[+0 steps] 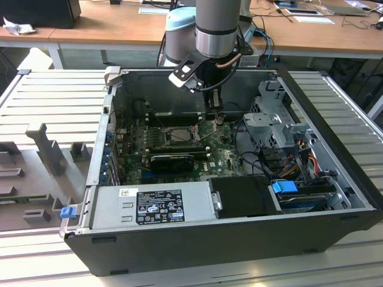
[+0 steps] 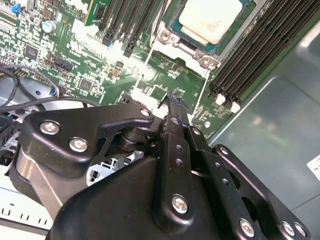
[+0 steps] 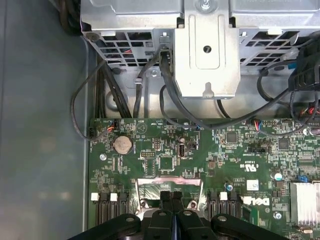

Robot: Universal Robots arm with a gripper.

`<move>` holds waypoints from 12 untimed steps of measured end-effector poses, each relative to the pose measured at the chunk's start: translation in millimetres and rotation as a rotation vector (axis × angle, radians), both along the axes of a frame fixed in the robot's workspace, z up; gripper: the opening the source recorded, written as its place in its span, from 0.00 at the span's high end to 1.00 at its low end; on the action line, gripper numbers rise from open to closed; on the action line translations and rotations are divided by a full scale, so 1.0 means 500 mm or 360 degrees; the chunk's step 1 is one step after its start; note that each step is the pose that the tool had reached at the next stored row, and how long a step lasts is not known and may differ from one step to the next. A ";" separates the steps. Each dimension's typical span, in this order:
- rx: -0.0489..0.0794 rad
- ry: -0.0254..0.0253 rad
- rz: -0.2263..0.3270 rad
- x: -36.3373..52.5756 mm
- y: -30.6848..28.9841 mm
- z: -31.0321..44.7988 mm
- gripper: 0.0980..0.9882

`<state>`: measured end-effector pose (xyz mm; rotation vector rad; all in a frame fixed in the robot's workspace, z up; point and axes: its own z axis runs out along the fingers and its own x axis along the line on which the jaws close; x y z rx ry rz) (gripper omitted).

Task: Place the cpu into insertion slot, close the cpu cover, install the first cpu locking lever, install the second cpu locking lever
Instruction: 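Close the cpu cover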

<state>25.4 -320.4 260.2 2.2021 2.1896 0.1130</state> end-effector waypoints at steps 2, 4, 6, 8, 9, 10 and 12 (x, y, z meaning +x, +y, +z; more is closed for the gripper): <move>0.0000 0.00058 0.0000 0.007 0.000 -0.003 0.99; -0.0001 0.00158 0.0000 0.018 0.000 -0.006 0.99; -0.0001 0.00204 0.0008 0.025 0.000 -0.008 0.99; -0.0001 0.00210 0.0021 0.031 0.000 -0.009 0.99; -0.0001 0.00211 0.0024 0.033 0.000 -0.009 0.99; 0.0000 0.00210 0.0027 0.036 0.000 -0.009 0.99; -0.0001 0.00210 0.0037 0.039 0.000 -0.009 0.99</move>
